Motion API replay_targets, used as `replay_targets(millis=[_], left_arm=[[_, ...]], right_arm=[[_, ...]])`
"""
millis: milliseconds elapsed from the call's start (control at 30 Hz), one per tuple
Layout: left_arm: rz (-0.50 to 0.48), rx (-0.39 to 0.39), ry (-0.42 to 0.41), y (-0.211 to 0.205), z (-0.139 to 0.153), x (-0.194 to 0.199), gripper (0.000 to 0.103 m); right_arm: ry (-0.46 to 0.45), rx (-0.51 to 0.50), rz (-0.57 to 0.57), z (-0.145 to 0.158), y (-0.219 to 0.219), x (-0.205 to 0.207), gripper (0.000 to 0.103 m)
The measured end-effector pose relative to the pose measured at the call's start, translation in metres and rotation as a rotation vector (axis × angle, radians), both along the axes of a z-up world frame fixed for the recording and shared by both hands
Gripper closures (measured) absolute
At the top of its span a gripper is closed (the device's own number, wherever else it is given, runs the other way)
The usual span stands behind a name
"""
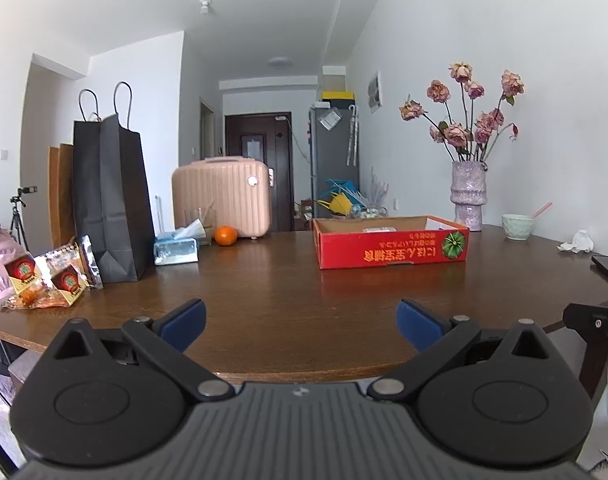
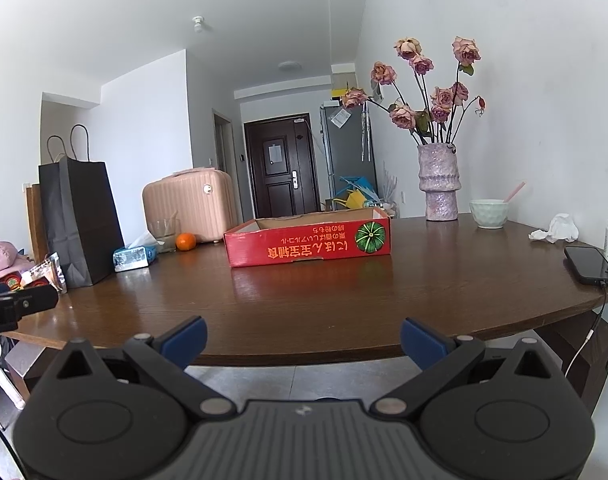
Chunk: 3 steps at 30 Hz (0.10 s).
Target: Organize rigid objects
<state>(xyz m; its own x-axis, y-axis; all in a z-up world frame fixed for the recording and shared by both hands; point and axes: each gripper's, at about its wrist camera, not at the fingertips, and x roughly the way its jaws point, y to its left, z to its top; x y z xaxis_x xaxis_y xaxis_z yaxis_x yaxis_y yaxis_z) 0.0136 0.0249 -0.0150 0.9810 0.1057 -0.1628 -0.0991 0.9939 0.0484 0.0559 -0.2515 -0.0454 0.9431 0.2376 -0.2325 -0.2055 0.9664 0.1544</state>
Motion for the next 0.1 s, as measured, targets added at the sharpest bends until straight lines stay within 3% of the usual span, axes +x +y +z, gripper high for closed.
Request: replay_targets(millis=[100], left_arm=[[-0.011, -0.004, -0.018, -0.0019, -0.0011, -0.0028, 0.0]], right_arm=[[0.001, -0.001, 0.002, -0.0003, 0.0005, 0.0003, 0.0]])
